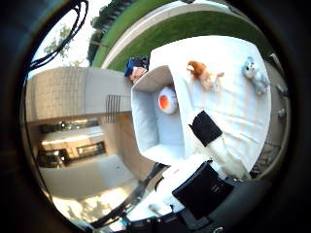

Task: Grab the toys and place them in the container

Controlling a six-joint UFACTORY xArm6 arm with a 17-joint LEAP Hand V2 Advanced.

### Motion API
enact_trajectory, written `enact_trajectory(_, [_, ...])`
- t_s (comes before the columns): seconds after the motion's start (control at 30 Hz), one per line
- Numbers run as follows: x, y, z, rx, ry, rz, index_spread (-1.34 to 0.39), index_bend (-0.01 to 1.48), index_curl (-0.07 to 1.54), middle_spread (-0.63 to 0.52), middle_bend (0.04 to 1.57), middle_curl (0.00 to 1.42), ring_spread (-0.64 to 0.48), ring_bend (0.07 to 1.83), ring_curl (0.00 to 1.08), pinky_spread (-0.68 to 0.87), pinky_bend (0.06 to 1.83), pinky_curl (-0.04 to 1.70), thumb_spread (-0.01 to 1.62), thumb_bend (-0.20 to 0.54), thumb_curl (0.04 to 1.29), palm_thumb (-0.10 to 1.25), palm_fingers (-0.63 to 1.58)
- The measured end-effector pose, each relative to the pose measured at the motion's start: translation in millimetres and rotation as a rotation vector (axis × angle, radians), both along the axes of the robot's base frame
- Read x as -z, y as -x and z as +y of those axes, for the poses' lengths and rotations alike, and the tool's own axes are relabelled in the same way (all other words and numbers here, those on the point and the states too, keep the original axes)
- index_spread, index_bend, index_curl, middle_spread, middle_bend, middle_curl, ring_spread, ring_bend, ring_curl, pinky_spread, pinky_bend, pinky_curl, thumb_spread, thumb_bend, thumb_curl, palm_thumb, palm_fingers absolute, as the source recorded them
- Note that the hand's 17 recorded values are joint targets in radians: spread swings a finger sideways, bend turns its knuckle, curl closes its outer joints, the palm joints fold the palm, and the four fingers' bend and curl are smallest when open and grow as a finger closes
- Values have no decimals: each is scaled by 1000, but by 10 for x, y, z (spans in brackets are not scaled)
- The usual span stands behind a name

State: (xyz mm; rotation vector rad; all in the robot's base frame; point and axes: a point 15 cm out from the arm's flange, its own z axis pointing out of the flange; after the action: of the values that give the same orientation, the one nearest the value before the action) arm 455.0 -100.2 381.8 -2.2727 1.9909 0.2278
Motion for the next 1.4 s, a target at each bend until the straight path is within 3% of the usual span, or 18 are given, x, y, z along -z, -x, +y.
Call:
enact_trajectory(0.13, [403,-279,-382,72,-11,41,-203,162,252,60,194,343,289,474,326,470,665,341,1170,-26,410,643,115])
enact_trajectory(0.33, [867,-875,-850,227,63,-68,-148,141,239,61,199,353,299,509,330,476,662,318,1168,-24,414,654,173])
enact_trajectory(0.47, [1520,-900,-1085,310,138,35,-127,143,235,66,193,357,305,522,333,481,670,312,1168,-27,412,643,183])
enact_trajectory(0.6, [2083,-1019,-1266,360,221,66,-96,154,231,67,191,356,311,538,330,484,684,302,1166,-34,408,614,217])
enact_trajectory(0.77, [2307,-1003,-1312,371,219,89,-60,152,226,65,220,364,324,609,340,488,686,289,1167,-31,407,600,347])
enact_trajectory(0.9, [2329,-946,-1274,358,216,116,-97,182,214,-3,412,420,280,798,364,511,847,294,1163,-25,409,604,1005])
enact_trajectory(0.97, [2337,-891,-1249,352,211,138,-211,333,279,-10,621,503,213,872,421,471,924,349,1156,-17,416,628,1432])
enact_trajectory(1.1, [2249,-709,-1110,323,198,210,-319,526,377,-59,887,636,119,1101,533,421,1047,438,1127,11,451,753,1278])
enact_trajectory(1.23, [1999,-544,-934,294,188,261,-405,688,471,-97,1032,733,39,1239,614,364,1214,529,1096,49,514,915,1161])
enact_trajectory(1.4, [1441,-264,-681,257,181,309,-476,827,592,-127,1137,819,-24,1339,681,300,1337,626,1083,13,569,940,1037])
